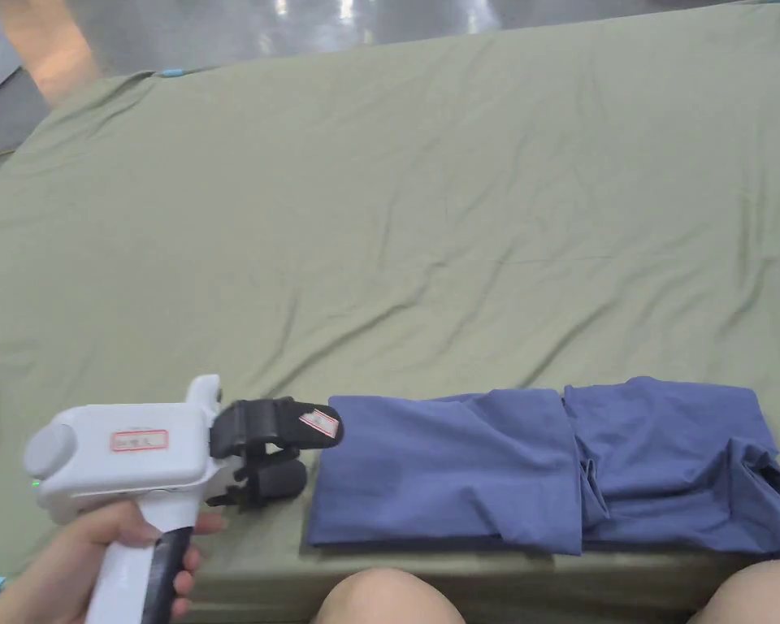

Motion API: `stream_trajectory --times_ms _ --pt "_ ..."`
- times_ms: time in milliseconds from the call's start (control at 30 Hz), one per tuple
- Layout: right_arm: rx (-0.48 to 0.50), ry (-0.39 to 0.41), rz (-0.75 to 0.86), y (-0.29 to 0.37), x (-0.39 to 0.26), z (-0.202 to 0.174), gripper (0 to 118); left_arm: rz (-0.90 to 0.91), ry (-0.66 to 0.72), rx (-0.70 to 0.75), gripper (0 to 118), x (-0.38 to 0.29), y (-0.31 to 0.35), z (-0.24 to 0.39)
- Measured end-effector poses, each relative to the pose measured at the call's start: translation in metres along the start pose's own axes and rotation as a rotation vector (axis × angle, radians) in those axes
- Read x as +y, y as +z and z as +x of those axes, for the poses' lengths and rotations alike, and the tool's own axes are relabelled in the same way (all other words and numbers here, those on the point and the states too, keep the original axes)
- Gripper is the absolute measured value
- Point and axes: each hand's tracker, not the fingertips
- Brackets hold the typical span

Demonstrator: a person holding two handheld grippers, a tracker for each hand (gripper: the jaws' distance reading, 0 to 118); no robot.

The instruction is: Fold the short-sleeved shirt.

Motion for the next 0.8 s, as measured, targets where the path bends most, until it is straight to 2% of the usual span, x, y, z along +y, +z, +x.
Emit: stream_trajectory --times_ms 67,100,133,167,200,233,267,300,333,567,733,800 --pt "-0.006 0.005 -0.005 -0.002 0.002 -0.004 4 0.038 -0.065 -0.061 117 0.003 -0.019 0.001" --pt "-0.013 0.016 -0.014 -0.003 0.004 -0.005 4 0.038 -0.098 -0.08 113 0.005 -0.028 0.008" --pt "-0.016 0.023 -0.018 -0.004 0.005 -0.006 4 0.009 -0.109 -0.089 95 0.006 -0.038 0.013" --pt "-0.017 0.025 -0.02 -0.004 0.006 -0.005 4 -0.007 -0.136 -0.043 95 0.006 -0.045 0.018" --pt "-0.019 0.023 -0.022 -0.004 0.006 -0.005 4 -0.009 -0.192 0.069 82 0.009 -0.05 0.019" --pt "-0.021 0.018 -0.023 -0.005 0.007 -0.004 4 -0.013 -0.239 0.223 44 0.011 -0.058 0.02" --pt "-0.021 0.014 -0.023 -0.005 0.007 -0.003 4 -0.003 -0.182 0.222 9 0.013 -0.054 0.011" --pt "-0.023 0.012 -0.02 -0.004 0.007 -0.003 4 -0.019 -0.099 0.081 9 0.016 -0.051 0.007" --pt "-0.025 0.009 -0.016 -0.004 0.007 -0.003 4 -0.006 -0.057 0.057 9 0.012 -0.046 0.015" --pt "-0.033 -0.023 -0.01 -0.002 0.003 0.001 4 0.065 -0.086 0.138 9 0.01 0.015 0.044" --pt "-0.019 -0.037 0.014 0.004 -0.003 0.009 4 0.136 -0.111 0.362 9 0.026 0.091 0.069" --pt "-0.015 -0.044 0.022 0.005 -0.007 0.012 4 0.131 -0.027 0.477 9 0.031 0.109 0.091"
